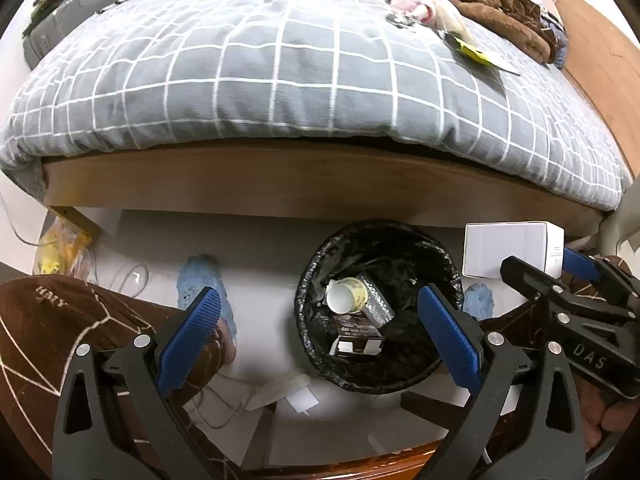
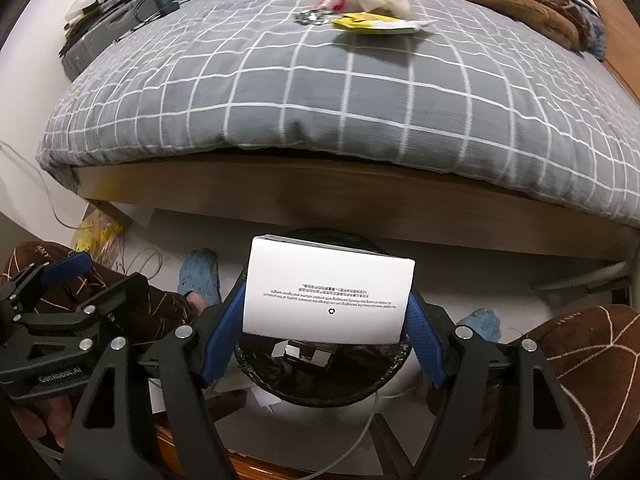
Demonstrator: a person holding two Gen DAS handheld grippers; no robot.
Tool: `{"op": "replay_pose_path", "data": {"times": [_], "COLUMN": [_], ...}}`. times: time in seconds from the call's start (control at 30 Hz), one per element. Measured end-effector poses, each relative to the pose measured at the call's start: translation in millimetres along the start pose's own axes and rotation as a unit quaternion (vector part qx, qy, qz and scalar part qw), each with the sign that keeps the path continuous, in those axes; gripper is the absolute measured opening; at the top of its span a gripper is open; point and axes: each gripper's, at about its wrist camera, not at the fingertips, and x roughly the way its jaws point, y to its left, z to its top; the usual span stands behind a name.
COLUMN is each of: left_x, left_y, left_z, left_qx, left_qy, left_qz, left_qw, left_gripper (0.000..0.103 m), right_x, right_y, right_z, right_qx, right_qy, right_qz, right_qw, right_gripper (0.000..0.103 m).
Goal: Collect trash
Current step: 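Open the left tool over the bin while the right tool releases the earphone box into it, then raise both open tools from the bin back toward the trash on the bed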
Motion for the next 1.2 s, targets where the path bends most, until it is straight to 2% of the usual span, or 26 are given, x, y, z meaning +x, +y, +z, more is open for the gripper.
{"op": "replay_pose_path", "data": {"times": [0.4, 0.47, 0.67, 0.97, 1.2], "left_x": [7, 7, 5, -5, -17], "left_y": [12, 12, 7, -12, -32], "left_z": [2, 2, 3, 6, 11], "left_qx": [-0.012, -0.012, -0.006, 0.012, 0.033], "left_qy": [0.007, 0.008, 0.004, -0.008, -0.022], "left_qz": [-0.005, -0.005, -0.007, -0.017, -0.024], "left_qw": [0.9999, 0.9999, 0.9999, 0.9998, 0.9989], "left_gripper": [0.097, 0.097, 0.097, 0.097, 0.097], "right_x": [14, 12, 3, -25, -42], "right_y": [8, 7, -6, -27, -43], "right_z": [4, 4, 4, 1, 0], "right_qx": [-0.01, -0.011, 0.004, 0.019, 0.032], "right_qy": [0.018, 0.013, -0.004, -0.04, -0.064], "right_qz": [-0.001, -0.007, -0.024, -0.039, -0.034], "right_qw": [1.0, 1.0, 1.0, 0.998, 0.997], "right_gripper": [0.073, 0.084, 0.093, 0.094, 0.094]}}
